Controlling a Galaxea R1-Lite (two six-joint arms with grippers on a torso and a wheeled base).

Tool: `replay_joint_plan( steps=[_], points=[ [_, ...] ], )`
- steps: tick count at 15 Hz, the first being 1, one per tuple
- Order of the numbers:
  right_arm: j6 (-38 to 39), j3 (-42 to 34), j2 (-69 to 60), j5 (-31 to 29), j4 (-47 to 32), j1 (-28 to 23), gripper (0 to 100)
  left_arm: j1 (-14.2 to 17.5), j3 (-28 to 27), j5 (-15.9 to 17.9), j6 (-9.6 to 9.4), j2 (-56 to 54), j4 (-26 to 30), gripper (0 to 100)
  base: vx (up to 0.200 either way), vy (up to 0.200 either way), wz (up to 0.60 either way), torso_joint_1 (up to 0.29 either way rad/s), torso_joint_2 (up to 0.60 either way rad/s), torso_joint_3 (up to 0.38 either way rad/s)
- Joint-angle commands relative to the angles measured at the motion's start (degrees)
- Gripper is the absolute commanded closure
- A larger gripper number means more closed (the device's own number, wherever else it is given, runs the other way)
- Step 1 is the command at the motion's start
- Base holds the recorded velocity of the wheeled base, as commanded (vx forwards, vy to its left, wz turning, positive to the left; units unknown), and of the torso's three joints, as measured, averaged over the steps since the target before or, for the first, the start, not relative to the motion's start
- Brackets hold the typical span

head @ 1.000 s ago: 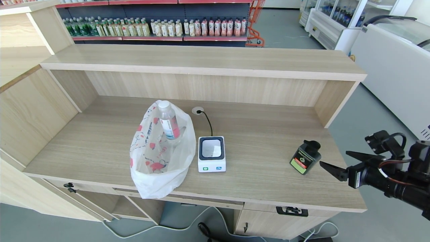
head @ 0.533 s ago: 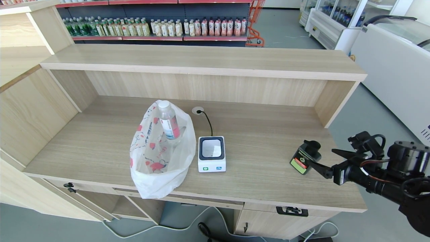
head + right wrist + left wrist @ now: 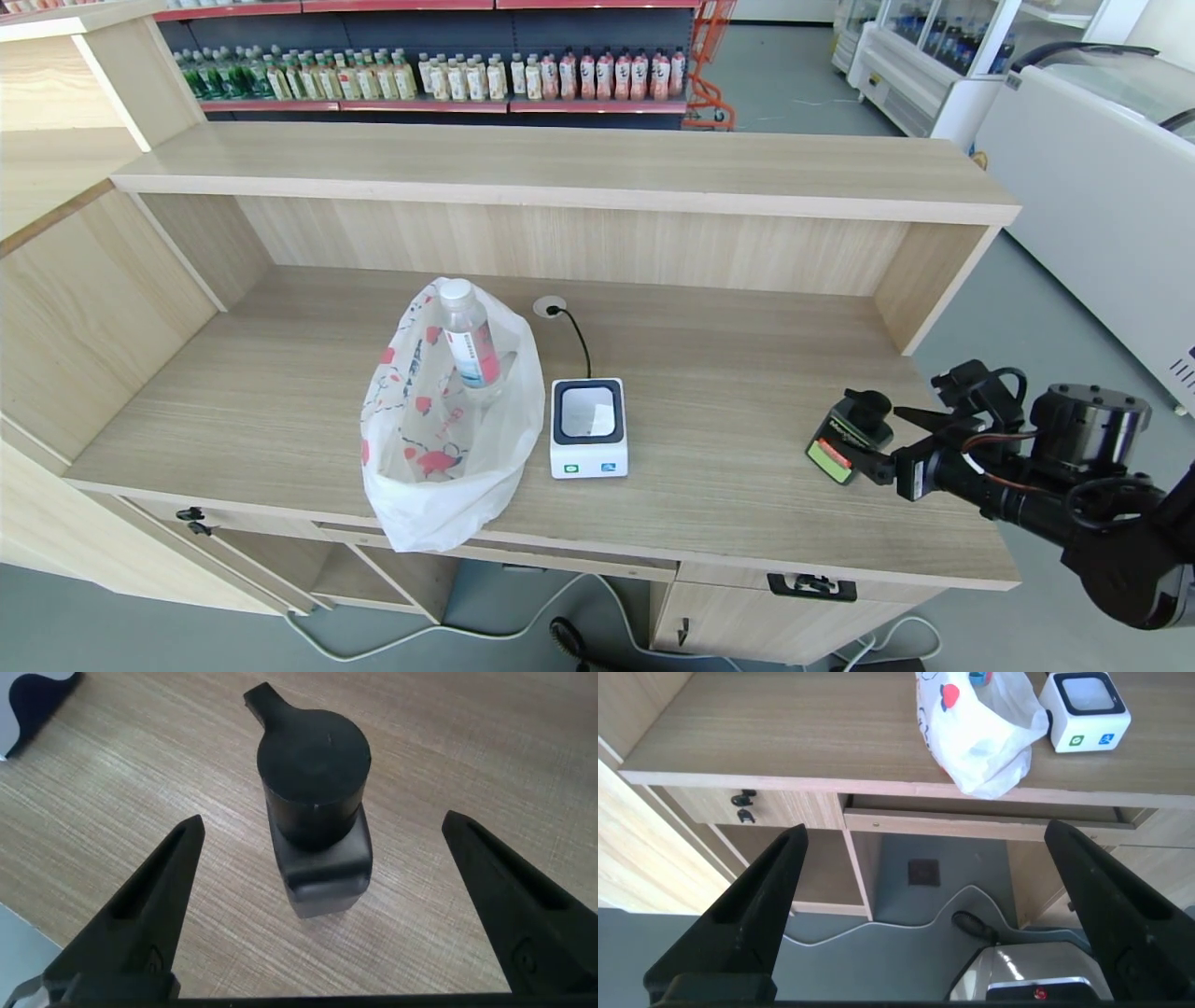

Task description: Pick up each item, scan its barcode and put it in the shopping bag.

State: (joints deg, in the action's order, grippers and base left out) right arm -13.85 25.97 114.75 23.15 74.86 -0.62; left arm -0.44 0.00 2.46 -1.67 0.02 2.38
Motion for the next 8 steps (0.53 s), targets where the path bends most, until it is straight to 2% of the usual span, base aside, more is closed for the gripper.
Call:
replay_joint_plan(
  steps=[1,8],
  points=[
    [-0.13,0.75,1.09,-0.03,0.02,0.45,0,0.00,0.00,0.00,0.00,-0.02,0.00,0,0.000,0.000,0.00,0.000,0.00,0.000],
    [-0.30,5.06,4.61,-0.03,0.02,0.45,0,0.00,0.00,0.00,0.00,-0.02,0.00,0,0.000,0.000,0.00,0.000,0.00,0.000]
  ],
)
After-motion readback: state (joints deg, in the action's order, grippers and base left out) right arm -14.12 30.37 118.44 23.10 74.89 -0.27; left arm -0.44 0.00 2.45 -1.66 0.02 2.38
